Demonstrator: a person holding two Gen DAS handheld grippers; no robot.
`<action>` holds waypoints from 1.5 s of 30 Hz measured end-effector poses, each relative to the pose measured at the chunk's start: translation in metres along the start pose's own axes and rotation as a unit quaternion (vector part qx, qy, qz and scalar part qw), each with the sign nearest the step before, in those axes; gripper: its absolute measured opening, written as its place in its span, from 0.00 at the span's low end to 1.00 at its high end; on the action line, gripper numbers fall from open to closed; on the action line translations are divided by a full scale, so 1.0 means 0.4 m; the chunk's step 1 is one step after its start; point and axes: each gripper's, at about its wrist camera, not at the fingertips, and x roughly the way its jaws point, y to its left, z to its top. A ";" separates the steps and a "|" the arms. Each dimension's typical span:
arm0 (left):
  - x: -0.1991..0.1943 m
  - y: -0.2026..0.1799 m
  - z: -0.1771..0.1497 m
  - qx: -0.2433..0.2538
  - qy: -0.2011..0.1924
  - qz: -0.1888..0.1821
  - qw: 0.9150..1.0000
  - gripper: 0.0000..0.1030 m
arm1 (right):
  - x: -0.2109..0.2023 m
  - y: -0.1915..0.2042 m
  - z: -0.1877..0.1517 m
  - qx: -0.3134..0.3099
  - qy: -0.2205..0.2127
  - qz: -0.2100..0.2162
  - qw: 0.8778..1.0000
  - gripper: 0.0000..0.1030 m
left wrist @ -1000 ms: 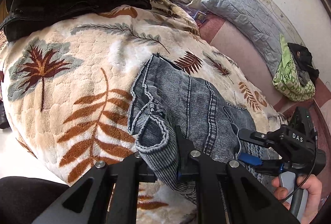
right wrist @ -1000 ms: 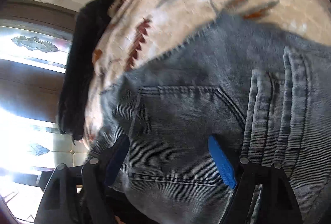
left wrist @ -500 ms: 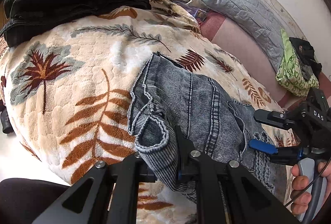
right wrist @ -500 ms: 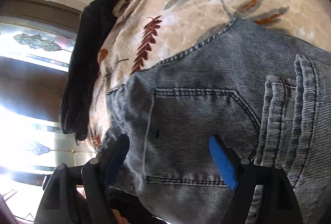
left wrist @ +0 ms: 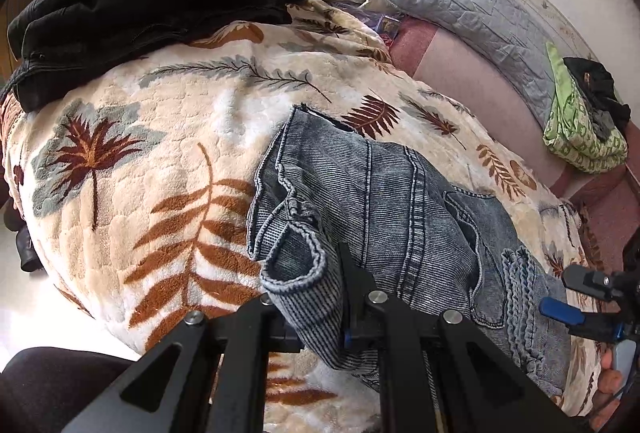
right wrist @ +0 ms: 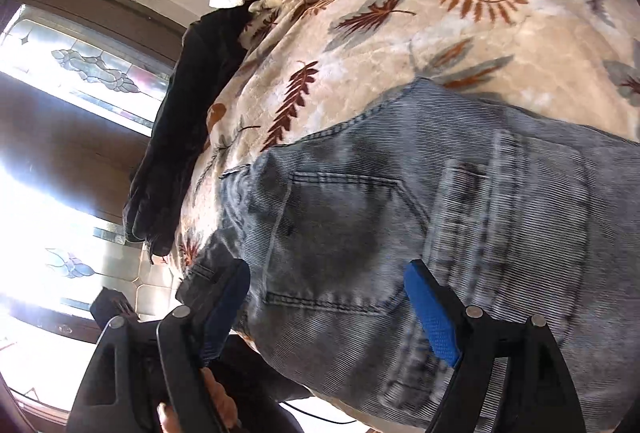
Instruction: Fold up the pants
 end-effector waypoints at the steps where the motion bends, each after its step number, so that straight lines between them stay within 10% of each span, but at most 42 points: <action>1: -0.003 -0.003 0.001 0.003 -0.002 0.002 1.000 0.12 | -0.019 -0.023 -0.015 0.002 -0.006 -0.003 1.000 0.80; 9: -0.032 -0.055 0.019 0.037 -0.012 0.026 0.999 0.11 | -0.004 -0.143 -0.078 0.040 0.021 0.027 0.999 0.80; 19: -0.167 -0.307 0.049 0.155 -0.090 0.028 0.983 0.10 | -0.143 -0.280 -0.103 0.093 -0.074 0.095 0.988 0.81; 26: -0.240 -0.645 -0.084 0.313 -0.132 -0.049 0.939 0.09 | -0.306 -0.411 -0.114 0.167 -0.207 0.128 0.955 0.81; 29: -0.163 -0.754 -0.205 0.372 -0.077 -0.069 0.922 0.09 | -0.369 -0.497 -0.142 0.229 -0.261 0.125 0.930 0.81; 32: 0.014 -0.814 -0.362 0.435 0.070 -0.063 0.895 0.10 | -0.409 -0.569 -0.175 0.276 -0.291 0.120 0.908 0.81; 35: 0.002 -0.823 -0.438 0.483 0.038 -0.043 0.874 0.12 | -0.442 -0.618 -0.201 0.298 -0.294 0.118 0.900 0.81; 41: -0.163 -0.774 -0.299 0.420 0.004 -0.123 0.899 0.15 | -0.453 -0.587 -0.185 0.251 -0.283 0.107 0.920 0.81; 45: -0.252 -0.630 -0.184 0.334 -0.071 -0.106 0.934 0.54 | -0.438 -0.481 -0.153 0.181 -0.248 0.158 0.939 0.81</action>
